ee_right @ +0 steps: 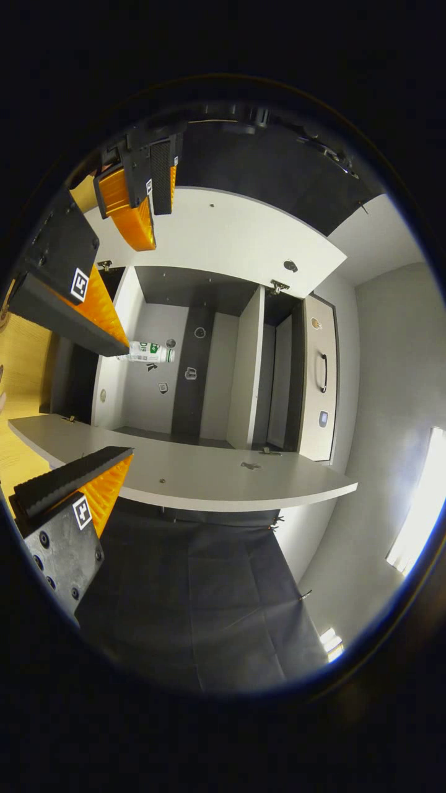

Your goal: Grasp the bottle in the cabinet with the left hand and place it on the coaster, then close the right door with the right hand and the left door with the left hand.

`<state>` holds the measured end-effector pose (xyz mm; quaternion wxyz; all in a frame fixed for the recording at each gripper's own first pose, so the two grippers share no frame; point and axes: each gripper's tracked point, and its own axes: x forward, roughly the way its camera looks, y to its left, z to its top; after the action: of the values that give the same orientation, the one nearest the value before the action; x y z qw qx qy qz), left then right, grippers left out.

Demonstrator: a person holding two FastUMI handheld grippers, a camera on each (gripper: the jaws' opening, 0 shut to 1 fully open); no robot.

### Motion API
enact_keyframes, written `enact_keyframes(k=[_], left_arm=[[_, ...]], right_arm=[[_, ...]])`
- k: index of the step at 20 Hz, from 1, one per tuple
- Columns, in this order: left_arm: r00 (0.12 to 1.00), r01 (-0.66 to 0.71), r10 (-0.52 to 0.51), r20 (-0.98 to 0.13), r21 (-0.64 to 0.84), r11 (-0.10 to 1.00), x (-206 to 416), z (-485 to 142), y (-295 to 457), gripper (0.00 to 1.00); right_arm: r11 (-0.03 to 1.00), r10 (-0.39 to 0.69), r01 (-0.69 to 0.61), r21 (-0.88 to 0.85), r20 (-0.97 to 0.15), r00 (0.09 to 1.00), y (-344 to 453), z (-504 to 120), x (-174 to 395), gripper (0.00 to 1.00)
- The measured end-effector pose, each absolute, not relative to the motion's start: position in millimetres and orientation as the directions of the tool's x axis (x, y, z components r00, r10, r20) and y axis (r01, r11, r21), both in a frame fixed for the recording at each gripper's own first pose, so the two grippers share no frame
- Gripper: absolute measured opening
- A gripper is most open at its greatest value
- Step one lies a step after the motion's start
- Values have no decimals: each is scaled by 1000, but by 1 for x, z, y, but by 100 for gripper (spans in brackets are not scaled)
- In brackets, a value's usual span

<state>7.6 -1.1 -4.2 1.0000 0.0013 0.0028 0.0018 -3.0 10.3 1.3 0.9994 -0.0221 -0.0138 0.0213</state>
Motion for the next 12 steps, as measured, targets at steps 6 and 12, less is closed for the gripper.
enact_keyframes(k=[6,12], left_arm=[[1000,9,-9,-6,17,1000,10,-4,-7,95],[999,34,-33,-12,27,999,9,-6,-2,95]], right_arm=[[998,32,-30,-47,49,998,3,6,-4,96],[999,8,-7,-36,28,1000,6,2,-8,96]])
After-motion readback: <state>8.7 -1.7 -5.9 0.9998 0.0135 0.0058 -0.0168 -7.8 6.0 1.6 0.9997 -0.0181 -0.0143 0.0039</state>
